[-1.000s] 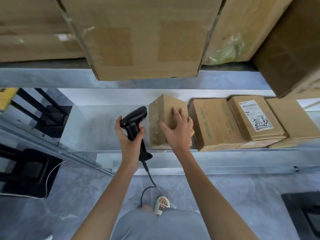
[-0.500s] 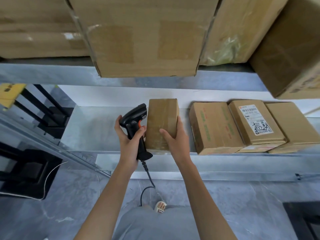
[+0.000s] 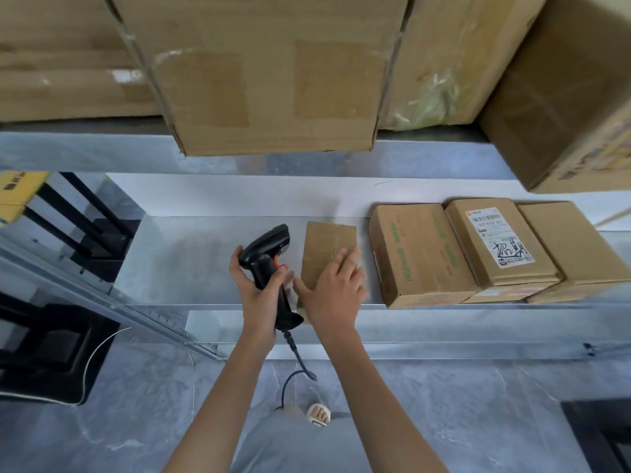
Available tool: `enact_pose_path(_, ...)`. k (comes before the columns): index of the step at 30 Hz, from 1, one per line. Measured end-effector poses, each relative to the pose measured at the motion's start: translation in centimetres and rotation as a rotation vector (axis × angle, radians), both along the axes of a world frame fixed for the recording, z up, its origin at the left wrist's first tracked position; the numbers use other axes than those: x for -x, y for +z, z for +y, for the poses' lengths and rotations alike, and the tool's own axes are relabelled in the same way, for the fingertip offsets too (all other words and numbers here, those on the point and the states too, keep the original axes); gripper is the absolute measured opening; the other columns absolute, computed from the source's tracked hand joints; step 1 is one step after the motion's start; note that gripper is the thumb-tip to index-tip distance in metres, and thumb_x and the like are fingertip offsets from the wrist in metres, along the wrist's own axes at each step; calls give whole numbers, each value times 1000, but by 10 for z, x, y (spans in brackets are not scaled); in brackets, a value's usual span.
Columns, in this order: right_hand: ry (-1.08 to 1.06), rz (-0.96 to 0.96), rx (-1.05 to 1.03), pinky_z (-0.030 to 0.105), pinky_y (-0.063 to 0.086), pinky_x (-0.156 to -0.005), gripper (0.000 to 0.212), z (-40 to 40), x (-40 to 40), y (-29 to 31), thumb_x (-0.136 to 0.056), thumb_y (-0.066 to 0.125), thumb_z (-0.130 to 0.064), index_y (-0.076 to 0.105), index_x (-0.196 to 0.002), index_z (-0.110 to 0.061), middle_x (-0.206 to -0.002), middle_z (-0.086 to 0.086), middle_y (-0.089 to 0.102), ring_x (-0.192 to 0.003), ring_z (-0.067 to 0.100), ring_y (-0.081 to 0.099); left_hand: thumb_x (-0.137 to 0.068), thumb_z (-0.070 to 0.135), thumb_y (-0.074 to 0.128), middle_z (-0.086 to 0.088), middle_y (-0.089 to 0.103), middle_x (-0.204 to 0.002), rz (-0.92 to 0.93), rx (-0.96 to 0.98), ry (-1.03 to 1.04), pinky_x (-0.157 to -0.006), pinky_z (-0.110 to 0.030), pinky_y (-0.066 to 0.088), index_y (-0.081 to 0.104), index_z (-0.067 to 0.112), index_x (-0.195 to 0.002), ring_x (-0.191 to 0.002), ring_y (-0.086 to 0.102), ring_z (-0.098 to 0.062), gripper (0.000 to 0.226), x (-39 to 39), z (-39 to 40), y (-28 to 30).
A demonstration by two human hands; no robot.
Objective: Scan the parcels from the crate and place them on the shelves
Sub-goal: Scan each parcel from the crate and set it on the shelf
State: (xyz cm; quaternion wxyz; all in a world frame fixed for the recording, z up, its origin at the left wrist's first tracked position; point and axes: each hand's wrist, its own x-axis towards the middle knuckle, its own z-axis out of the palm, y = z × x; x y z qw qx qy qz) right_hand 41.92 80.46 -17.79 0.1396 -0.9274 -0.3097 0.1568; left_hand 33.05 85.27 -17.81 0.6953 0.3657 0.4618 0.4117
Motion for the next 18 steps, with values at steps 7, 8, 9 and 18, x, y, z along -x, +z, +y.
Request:
enact_pose_path(7, 56, -163, 15, 52, 38, -99, 78, 8, 4, -11, -92, 33, -65, 9, -160, -34, -169, 1, -1, -135, 49, 29, -97, 2, 68, 5, 75, -104, 110, -190, 94, -109, -54, 49, 24, 46, -147, -112, 68, -41, 80, 36, 27, 13)
enact_pose_path(8, 47, -154, 12, 50, 38, -97, 78, 11, 3, -10, -92, 34, -64, 9, -160, -34, -169, 0, -1, -134, 48, 31, -97, 1, 68, 6, 76, -104, 116, -206, 97, -109, -54, 49, 24, 45, -148, -111, 69, -40, 80, 39, 28, 16)
enact_pose_path(9, 40, -147, 4, 48, 37, -95, 78, 14, 1, -9, -92, 35, -64, 10, -160, -34, -169, -1, 0, -132, 47, 33, -97, 1, 68, 4, 75, -106, 120, -223, 95, -109, -54, 49, 24, 44, -148, -111, 70, -39, 80, 41, 28, 18)
enact_pose_path(18, -104, 350, -686, 46, 41, -111, 70, -20, -38, -1, -86, 62, -43, 39, -152, -39, -162, -19, 28, -131, 19, 44, -99, -2, 63, -5, 71, -103, 134, -472, -123, -77, -23, 60, 32, 45, -143, -79, 72, -28, 72, 53, 13, 41)
